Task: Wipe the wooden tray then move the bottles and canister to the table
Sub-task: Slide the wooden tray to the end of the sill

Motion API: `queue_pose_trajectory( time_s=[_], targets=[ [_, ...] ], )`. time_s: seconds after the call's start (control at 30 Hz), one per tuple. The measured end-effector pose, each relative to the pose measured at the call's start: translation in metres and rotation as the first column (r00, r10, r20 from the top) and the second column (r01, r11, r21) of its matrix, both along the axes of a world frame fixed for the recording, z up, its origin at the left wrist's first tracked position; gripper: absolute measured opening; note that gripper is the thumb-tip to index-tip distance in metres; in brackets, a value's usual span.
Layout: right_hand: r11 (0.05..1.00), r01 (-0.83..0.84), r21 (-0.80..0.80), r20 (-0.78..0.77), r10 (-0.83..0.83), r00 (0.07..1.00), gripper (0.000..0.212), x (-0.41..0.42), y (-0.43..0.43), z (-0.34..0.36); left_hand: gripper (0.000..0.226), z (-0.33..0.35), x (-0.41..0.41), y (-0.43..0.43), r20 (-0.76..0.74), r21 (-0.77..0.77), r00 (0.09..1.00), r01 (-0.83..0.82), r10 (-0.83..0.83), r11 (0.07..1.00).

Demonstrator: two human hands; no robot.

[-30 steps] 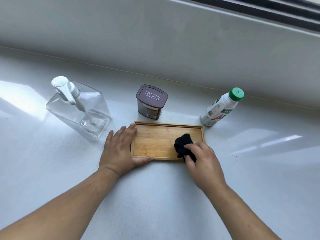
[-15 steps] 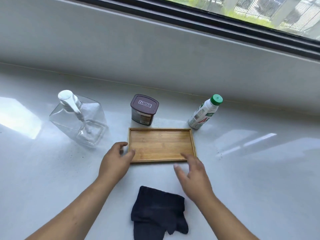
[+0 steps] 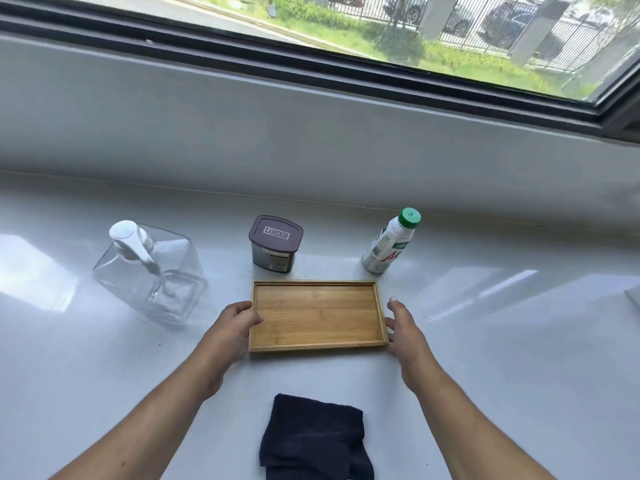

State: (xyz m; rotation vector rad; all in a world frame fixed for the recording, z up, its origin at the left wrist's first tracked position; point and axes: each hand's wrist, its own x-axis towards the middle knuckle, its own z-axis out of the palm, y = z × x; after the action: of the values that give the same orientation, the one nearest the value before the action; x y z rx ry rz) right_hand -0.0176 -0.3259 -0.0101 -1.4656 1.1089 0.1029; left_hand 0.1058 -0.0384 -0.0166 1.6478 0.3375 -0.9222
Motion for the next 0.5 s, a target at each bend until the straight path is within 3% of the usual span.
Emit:
queue_pose_trajectory(
  time_s=[0.23,0.3,0.37,0.5],
  targets=[
    [0.999,0.01,-0.033,0.041,-0.008,0.999,0.086,-0.041,-0.036,0.018,0.052,0.017,-0.022,-0.044,-0.001,0.042,0.998,0.059,-0.059,0.997],
    [0.999,0.025,-0.043,0.057,-0.022,0.998,0.088,-0.053,-0.054,0.023,0.032,0.023,-0.03,-0.067,-0.002,0.052,0.998,0.063,-0.063,0.997],
    [0.998,0.036,-0.041,0.07,-0.033,0.997,0.086,-0.063,-0.077,0.029,0.014,0.031,-0.041,-0.094,0.004,0.051,0.997,0.077,-0.078,0.996],
    [0.998,0.049,-0.033,0.07,-0.047,0.996,0.063,-0.077,-0.129,0.037,0.025,0.036,-0.058,-0.147,0.013,0.037,0.997,0.079,-0.079,0.996]
  ],
)
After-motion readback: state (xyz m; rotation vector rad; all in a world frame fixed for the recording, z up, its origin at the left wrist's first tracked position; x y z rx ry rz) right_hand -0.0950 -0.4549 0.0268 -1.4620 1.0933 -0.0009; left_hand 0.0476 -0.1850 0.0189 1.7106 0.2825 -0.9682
